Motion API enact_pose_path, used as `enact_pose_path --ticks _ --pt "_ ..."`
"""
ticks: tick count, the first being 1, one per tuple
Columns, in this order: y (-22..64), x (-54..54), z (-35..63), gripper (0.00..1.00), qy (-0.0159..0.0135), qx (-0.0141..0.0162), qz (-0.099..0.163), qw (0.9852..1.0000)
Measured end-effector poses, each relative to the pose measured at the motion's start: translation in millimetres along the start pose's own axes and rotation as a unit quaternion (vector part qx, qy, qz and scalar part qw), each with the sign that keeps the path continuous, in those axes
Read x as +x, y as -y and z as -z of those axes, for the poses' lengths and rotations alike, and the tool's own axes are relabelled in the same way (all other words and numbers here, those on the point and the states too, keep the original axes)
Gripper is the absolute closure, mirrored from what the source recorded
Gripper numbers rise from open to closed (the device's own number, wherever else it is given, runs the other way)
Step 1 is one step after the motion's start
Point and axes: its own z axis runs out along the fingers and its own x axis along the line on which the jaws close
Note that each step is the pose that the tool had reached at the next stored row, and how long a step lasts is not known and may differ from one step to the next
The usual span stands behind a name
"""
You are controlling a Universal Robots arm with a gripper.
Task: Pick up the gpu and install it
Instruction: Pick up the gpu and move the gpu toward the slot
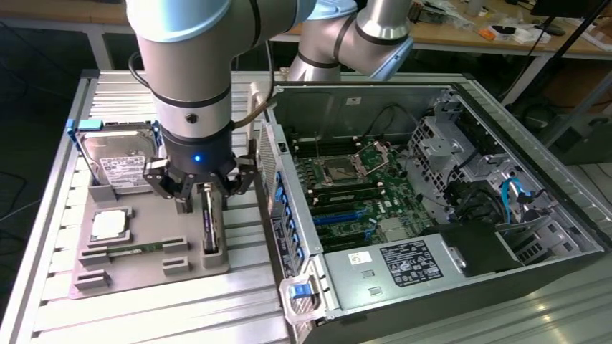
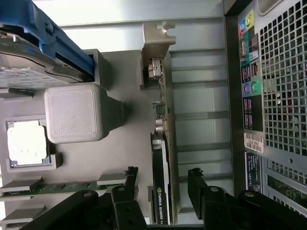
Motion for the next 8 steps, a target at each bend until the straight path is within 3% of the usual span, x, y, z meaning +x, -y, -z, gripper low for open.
enact_pose_path --ticks 3,8 --pt "-5.0 0.3 -4.5 0.46 -0.0017 0.0019 -0.001 1.0000" --pt "-5.1 0.5 -14.3 0.46 -0.0043 0.0025 -0.002 1.0000"
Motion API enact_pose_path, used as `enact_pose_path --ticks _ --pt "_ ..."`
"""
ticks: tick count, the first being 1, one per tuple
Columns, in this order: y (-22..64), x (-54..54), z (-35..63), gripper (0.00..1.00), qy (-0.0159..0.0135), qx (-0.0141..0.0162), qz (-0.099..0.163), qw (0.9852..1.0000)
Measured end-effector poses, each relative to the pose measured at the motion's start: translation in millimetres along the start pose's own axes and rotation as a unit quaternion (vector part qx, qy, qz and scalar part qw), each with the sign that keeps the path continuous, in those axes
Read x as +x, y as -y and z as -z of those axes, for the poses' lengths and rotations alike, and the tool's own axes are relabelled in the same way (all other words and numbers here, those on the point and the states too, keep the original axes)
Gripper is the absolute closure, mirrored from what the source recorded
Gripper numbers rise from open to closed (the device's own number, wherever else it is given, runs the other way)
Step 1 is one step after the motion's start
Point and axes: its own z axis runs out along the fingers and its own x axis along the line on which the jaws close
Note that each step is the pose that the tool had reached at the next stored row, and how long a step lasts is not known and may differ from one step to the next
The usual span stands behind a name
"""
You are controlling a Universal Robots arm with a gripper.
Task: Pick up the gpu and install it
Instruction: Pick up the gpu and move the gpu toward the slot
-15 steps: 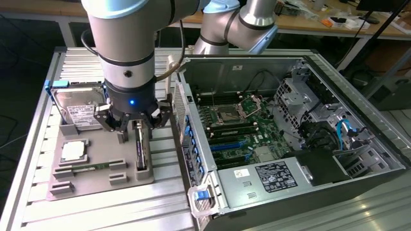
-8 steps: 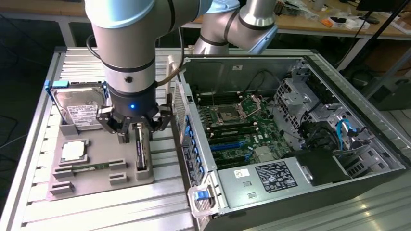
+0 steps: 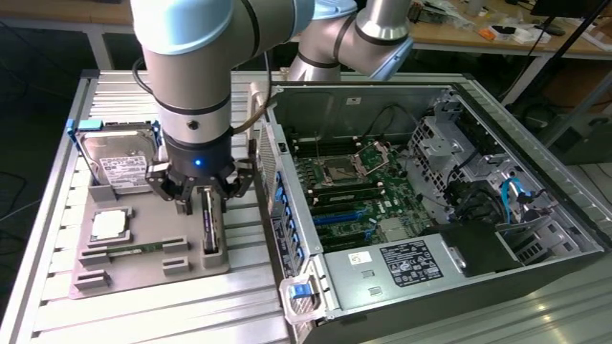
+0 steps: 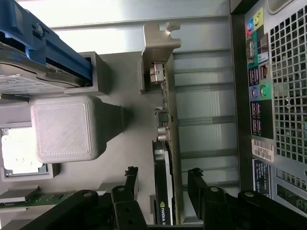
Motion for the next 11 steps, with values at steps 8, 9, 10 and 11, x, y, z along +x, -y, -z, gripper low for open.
enact_pose_path --ticks 8,9,10,11 --pt "0.0 0.0 -4.7 0.46 -0.0011 0.0001 0.000 1.0000" --pt "0.0 0.1 -4.7 0.46 -0.0011 0.0001 0.000 1.0000" --pt "0.0 0.1 -4.7 0.46 -0.0010 0.0001 0.000 1.0000" --pt "0.1 0.1 -4.8 0.46 -0.0011 0.0001 0.000 1.0000"
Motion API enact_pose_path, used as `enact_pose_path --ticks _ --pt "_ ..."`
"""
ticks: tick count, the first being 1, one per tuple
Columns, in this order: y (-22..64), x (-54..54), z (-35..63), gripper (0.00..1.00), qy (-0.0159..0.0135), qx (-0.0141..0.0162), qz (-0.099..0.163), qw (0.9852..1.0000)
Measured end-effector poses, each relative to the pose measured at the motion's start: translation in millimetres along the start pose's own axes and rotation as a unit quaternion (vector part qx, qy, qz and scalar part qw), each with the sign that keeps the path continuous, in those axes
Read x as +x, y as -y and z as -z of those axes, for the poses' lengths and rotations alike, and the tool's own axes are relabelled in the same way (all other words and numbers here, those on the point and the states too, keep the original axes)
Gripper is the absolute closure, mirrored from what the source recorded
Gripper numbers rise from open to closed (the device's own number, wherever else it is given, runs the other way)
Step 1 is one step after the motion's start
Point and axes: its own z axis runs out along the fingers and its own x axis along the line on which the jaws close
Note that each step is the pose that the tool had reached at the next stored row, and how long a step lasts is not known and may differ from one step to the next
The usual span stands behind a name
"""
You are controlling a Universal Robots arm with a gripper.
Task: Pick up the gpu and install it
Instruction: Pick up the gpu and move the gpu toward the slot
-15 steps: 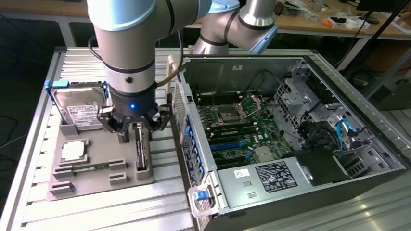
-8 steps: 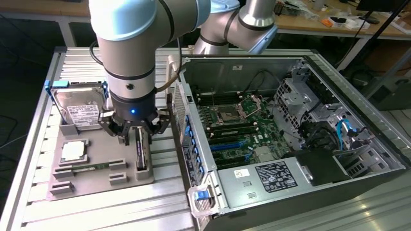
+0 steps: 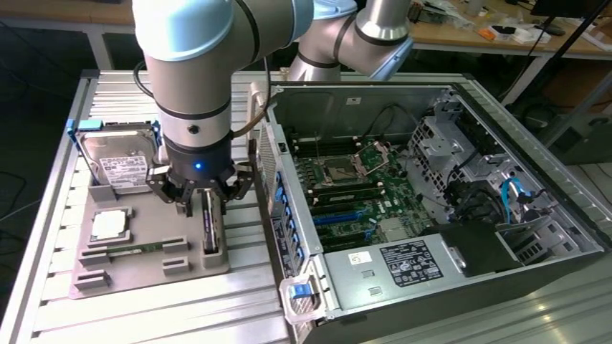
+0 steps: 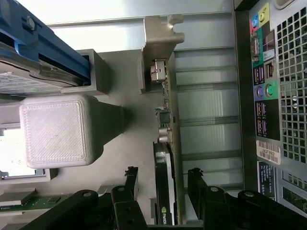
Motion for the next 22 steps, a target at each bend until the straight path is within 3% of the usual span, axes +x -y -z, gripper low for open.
enact_pose_path --ticks 1,4,6,7,22 --pt "0.0 0.0 -0.1 0.47 0.0000 0.0000 0.000 1.0000" --pt "0.0 0.0 -0.1 0.66 0.0000 0.0000 0.000 1.0000" --pt "0.0 0.0 -0.1 0.66 -0.0001 0.0000 0.000 1.0000" --pt "0.0 0.0 -0.1 0.72 0.0000 0.0000 0.000 1.0000" --pt "-0.1 0.0 1.3 0.73 0.0001 -0.0001 0.000 1.0000"
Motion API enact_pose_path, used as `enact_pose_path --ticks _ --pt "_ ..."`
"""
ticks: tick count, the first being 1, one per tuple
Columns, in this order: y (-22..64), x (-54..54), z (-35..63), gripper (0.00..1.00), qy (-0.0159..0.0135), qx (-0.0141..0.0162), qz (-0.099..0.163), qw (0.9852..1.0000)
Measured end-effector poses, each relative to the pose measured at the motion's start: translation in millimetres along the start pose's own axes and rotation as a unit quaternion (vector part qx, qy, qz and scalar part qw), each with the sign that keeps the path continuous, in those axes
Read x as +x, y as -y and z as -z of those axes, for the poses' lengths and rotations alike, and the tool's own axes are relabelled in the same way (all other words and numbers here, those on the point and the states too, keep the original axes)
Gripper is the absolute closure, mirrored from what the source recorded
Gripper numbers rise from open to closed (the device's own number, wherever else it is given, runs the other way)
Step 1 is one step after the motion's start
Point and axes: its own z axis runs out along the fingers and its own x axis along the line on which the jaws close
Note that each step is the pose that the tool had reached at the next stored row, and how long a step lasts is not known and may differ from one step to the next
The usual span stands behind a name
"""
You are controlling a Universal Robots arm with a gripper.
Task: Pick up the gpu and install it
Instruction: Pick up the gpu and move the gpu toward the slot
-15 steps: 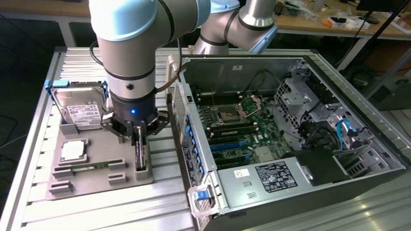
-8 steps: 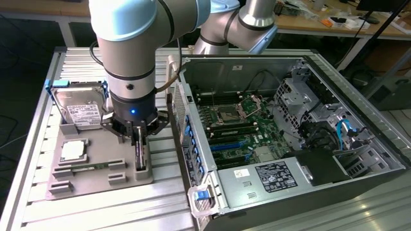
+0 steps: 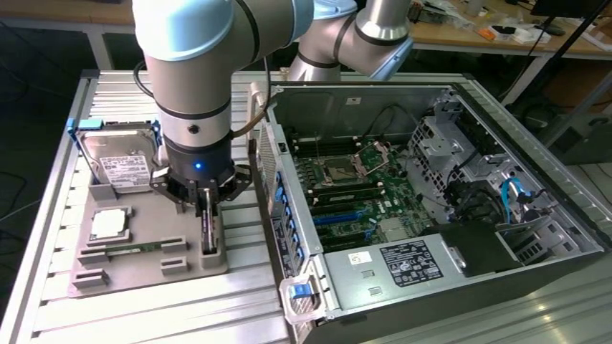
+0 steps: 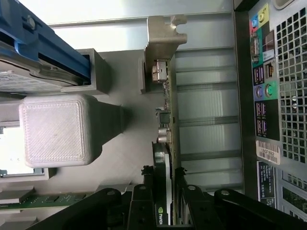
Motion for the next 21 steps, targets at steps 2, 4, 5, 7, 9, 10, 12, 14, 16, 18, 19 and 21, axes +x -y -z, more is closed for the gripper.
enact_pose_path --ticks 2,4,5,7,9,10,12,14,16,18,19,21 --pt "-0.1 0.0 2.4 0.73 -0.0001 0.0001 0.000 1.0000" --pt "-0.2 0.0 5.8 0.73 -0.0002 0.0002 0.000 1.0000" --pt "-0.2 0.0 7.4 0.73 -0.0001 0.0003 0.000 1.0000" --pt "-0.5 -0.1 13.7 0.73 -0.0001 0.0007 0.000 1.0000" --pt "-0.6 -0.1 19.1 0.73 -0.0001 0.0008 0.000 1.0000" --pt "-0.8 -0.2 21.5 0.73 0.0000 0.0007 0.000 1.0000" --pt "-1.0 -0.2 29.1 0.73 -0.0001 0.0008 0.000 1.0000" --pt "-1.3 -0.3 37.0 0.73 -0.0001 0.0007 0.000 1.0000" --pt "-1.3 -0.3 38.5 0.73 0.0000 0.0006 0.000 1.0000" --pt "-1.4 -0.3 38.5 0.73 0.0000 0.0006 0.000 1.0000" --pt "-1.3 -0.3 38.6 0.73 -0.0001 0.0007 0.000 1.0000" --pt "-1.3 -0.3 38.6 0.73 -0.0001 0.0007 0.000 1.0000"
